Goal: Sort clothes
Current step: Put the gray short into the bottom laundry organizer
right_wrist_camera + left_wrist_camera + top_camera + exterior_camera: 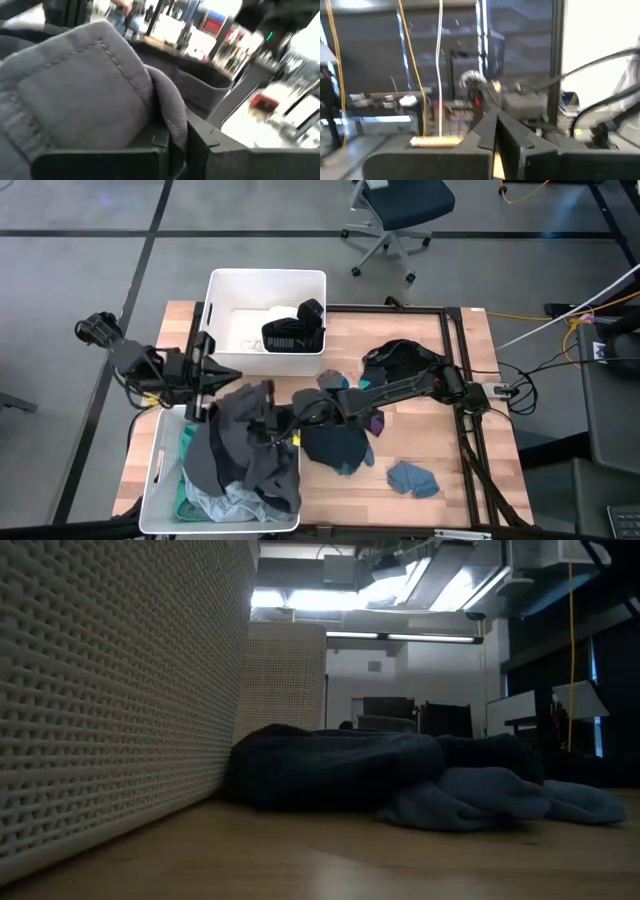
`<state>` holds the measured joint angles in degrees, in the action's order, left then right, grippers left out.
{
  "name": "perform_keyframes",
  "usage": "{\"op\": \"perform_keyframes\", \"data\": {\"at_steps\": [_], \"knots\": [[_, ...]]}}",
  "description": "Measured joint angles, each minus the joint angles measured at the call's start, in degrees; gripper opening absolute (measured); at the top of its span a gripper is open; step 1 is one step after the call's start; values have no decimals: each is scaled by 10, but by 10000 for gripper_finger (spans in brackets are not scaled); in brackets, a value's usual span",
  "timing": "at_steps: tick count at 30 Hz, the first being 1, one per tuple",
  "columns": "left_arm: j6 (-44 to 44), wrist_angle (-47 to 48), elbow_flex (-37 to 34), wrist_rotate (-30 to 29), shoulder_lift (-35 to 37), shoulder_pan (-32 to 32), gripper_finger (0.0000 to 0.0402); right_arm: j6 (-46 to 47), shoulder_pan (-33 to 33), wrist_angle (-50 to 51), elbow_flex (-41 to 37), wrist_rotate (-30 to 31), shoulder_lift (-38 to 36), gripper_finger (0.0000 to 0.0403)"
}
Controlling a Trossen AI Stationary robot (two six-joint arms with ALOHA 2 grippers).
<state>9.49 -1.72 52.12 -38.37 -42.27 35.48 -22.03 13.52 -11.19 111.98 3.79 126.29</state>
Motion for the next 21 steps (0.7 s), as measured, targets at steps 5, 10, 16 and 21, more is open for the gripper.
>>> {"op": "perform_keyframes", "data": {"at_steps": [5,10,16,21], "knots": [[-36,60,0,0,-9,0,5,48,0,69,1,0,-1,92],[-38,91,0,0,-25,0,5,25,11,157,18,7,-25,178],[-64,102,0,3,-43,18,5,32,37,352,63,45,-91,235],[-98,102,0,33,-68,37,5,88,78,488,73,98,-151,245]]}}
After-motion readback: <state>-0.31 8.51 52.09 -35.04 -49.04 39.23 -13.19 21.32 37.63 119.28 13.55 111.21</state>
